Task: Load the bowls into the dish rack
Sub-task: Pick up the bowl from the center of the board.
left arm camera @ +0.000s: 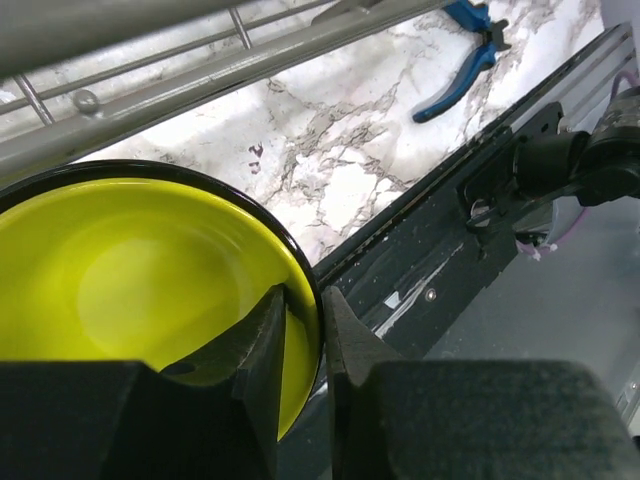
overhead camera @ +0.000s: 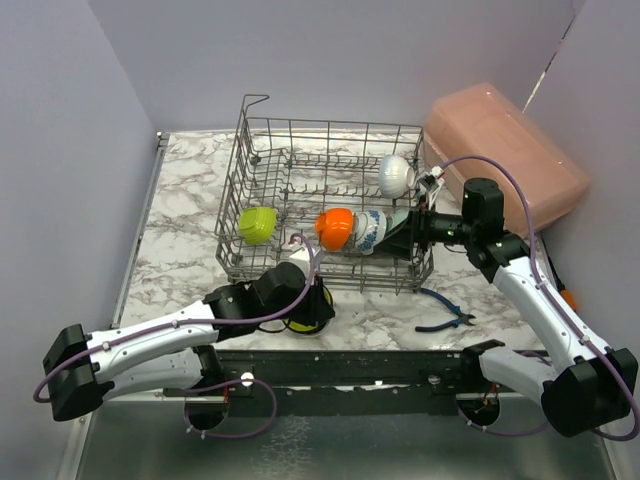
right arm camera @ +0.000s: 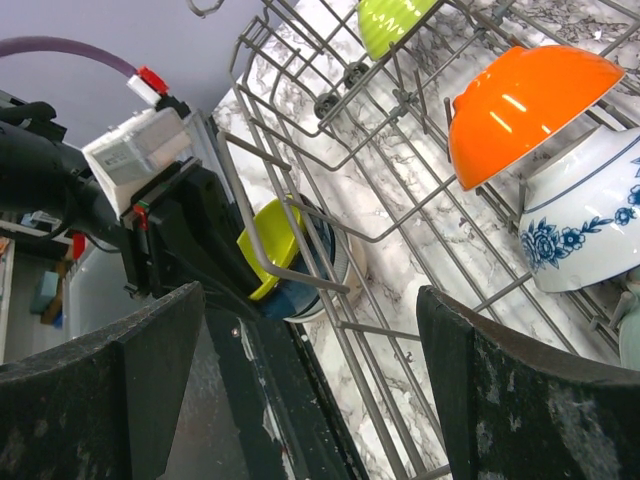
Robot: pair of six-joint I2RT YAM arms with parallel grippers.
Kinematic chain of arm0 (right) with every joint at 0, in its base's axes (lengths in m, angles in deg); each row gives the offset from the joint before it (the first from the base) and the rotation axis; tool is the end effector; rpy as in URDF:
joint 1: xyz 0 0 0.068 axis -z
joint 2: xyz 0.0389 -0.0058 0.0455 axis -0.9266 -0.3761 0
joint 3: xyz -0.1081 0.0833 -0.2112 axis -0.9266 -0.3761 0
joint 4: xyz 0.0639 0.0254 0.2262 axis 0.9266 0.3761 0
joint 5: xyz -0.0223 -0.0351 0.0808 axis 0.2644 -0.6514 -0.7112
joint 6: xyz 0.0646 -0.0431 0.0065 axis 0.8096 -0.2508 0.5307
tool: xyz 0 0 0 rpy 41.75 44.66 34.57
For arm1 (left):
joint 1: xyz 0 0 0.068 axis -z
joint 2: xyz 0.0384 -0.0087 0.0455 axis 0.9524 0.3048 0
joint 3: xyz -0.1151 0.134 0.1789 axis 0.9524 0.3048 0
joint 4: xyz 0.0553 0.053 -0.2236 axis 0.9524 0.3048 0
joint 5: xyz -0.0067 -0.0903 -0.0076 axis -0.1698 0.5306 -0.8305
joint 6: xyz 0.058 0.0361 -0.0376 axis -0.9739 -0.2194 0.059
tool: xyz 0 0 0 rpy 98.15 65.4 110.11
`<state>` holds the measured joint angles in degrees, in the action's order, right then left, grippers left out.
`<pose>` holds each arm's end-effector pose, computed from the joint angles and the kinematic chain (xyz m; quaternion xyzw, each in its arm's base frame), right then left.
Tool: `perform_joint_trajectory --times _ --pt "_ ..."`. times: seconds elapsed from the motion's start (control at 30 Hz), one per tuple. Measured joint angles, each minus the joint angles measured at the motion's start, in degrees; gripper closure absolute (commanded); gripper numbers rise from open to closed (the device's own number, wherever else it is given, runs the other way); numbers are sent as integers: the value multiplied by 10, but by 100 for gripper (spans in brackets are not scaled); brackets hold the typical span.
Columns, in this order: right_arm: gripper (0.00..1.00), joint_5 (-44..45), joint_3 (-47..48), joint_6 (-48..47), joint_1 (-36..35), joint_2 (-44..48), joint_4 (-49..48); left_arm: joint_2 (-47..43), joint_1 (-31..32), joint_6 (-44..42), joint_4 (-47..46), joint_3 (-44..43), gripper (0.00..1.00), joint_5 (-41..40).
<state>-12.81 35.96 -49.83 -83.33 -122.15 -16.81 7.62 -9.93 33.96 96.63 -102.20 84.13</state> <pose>0.2099 0.1135 0.2928 -0.2330 0.7544 0.5004 0.3551 0.1029 -0.1966 0.2142 0.1481 0.8782 -0.3632 0.2736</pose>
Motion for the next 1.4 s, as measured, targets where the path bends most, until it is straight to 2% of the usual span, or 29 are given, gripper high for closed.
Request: perform_joint_trajectory --times 0.63,0.93,1.23,1.4 --pt "9 -8 0 3 0 0 -1 -139 -3 16 -2 1 100 -19" --pt "8 -10 0 13 0 13 -1 -208 -3 16 -42 -6 100 -21" --pt "4 1 0 30 0 54 -12 -184 -3 -16 -169 -59 100 -23" --pt "1 30 0 37 0 67 -18 -92 -3 -71 -212 -144 100 -60"
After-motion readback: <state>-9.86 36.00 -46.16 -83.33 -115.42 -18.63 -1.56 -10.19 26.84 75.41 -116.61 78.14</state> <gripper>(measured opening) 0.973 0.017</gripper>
